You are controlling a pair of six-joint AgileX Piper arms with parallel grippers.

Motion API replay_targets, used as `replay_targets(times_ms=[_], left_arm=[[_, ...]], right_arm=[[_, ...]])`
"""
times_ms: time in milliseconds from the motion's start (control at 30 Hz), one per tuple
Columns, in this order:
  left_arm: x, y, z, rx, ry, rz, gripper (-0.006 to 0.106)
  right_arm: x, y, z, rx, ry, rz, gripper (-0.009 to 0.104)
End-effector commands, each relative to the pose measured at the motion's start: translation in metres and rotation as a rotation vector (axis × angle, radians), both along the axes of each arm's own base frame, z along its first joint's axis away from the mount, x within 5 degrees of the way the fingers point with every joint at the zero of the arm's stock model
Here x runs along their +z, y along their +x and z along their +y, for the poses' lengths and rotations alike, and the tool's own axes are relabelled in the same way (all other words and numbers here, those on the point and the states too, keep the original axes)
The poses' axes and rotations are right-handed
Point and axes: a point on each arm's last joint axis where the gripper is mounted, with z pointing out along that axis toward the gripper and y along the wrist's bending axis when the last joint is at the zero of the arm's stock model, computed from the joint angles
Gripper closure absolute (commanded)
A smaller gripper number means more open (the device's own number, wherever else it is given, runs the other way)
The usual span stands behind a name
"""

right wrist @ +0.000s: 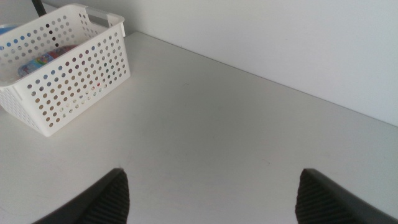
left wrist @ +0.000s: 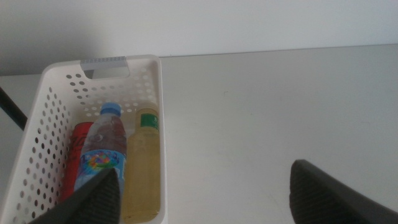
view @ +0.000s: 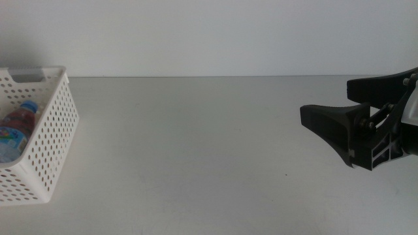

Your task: Use arms to grab the bottles and put them into the dustbin to the left of the table.

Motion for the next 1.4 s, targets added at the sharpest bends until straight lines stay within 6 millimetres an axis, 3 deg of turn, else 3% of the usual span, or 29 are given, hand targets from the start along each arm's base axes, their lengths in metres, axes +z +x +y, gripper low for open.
replay_targets(times_ms=[0, 233, 333, 600, 800, 1067, 1267, 1367], left_arm=[[0.013, -0.003, -0.001, -0.012, -0.026, -0.108, 0.007], [0.000, -0.014, -0.001, -0.054, -0.055, -0.264, 0.007], [-0.013, -0.018, -0.002, -0.075, -0.066, -0.321, 0.007], [-0.070, -0.020, -0.009, -0.124, -0.233, -0.415, 0.007], [-0.128, -0.040, 0.000, -0.047, -0.303, -0.378, 0.007], [-0.198, -0.065, 0.010, 0.036, -0.287, -0.401, 0.007], [-0.229, -0.069, 0.011, 0.054, -0.283, -0.397, 0.007], [-0.232, -0.069, 0.011, 0.057, -0.278, -0.365, 0.007]], right_arm=[[0.017, -0.002, -0.002, 0.006, 0.045, -0.104, 0.020], [0.026, 0.001, -0.011, -0.057, 0.206, -0.153, 0.020], [0.016, 0.001, -0.022, -0.110, 0.226, -0.192, 0.020], [-0.056, -0.026, -0.060, -0.265, 0.171, -0.132, 0.020], [-0.098, -0.056, -0.092, -0.456, 0.184, -0.190, 0.020], [-0.135, -0.084, -0.108, -0.607, 0.161, -0.303, 0.020], [-0.156, -0.090, -0.109, -0.617, 0.151, -0.330, 0.020], [-0.166, -0.091, -0.109, -0.617, 0.126, -0.305, 0.020]])
